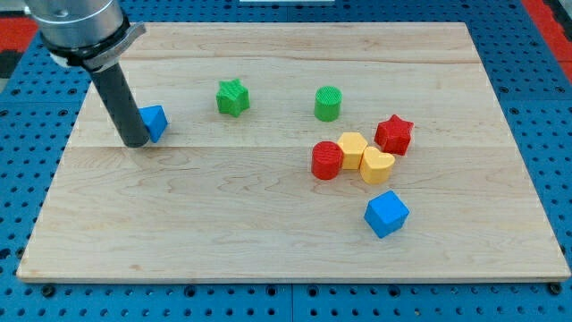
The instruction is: Place the blue triangle to the left side of the green star
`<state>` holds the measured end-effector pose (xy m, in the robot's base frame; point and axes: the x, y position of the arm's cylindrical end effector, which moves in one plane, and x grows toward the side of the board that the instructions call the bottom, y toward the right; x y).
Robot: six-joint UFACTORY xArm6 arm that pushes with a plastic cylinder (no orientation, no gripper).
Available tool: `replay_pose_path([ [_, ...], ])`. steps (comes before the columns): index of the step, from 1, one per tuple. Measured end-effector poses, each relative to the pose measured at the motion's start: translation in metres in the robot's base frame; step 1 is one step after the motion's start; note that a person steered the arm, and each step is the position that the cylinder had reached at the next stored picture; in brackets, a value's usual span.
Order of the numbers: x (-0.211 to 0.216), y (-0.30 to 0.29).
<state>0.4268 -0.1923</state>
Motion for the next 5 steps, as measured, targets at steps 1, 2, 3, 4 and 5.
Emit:
replay_pose_path([
  [1,-0.015,0.007],
  [2,-0.033,0.010],
  [3,-0.047,0.017],
  [4,-0.052,0.025],
  [5,0.005,0.021],
])
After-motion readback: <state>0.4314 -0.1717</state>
